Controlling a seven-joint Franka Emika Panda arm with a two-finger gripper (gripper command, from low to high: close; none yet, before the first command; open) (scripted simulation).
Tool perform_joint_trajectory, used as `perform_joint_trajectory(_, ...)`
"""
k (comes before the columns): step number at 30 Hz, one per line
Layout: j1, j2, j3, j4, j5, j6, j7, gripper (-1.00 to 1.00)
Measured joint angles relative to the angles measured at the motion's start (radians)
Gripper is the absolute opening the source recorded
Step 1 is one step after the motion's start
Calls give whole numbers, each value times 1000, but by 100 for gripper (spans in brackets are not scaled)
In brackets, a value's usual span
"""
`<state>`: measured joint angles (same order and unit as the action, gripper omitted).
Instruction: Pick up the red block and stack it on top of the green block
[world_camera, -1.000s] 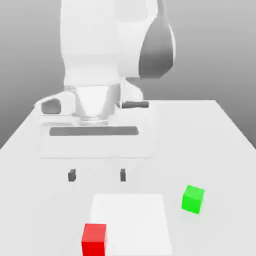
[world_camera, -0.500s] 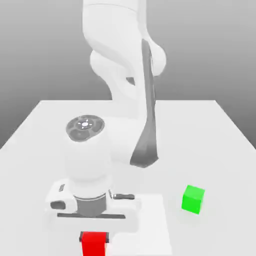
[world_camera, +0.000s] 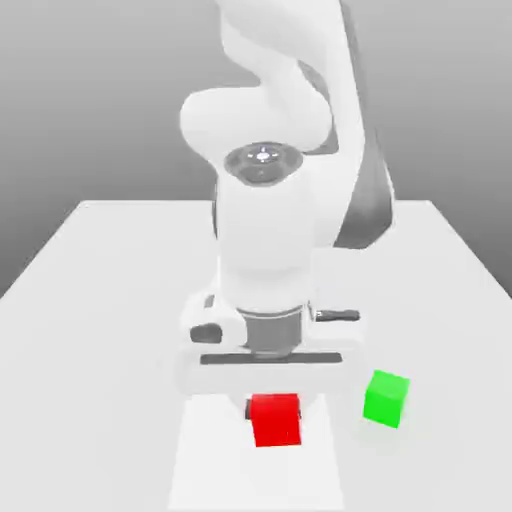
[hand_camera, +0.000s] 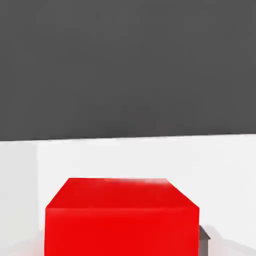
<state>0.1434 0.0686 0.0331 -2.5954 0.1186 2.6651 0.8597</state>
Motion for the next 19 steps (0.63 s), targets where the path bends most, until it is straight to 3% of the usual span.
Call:
perform_joint_trajectory(9,183,-177,130,-176,-57,1,363,-100)
perform_joint_trajectory(16,180,15,134,-184,-175,197,479,-100)
perform_joint_trajectory(17,183,34,129,-183,-187,216,488,100)
perform_joint_trajectory(19,183,34,129,-183,-187,216,488,100)
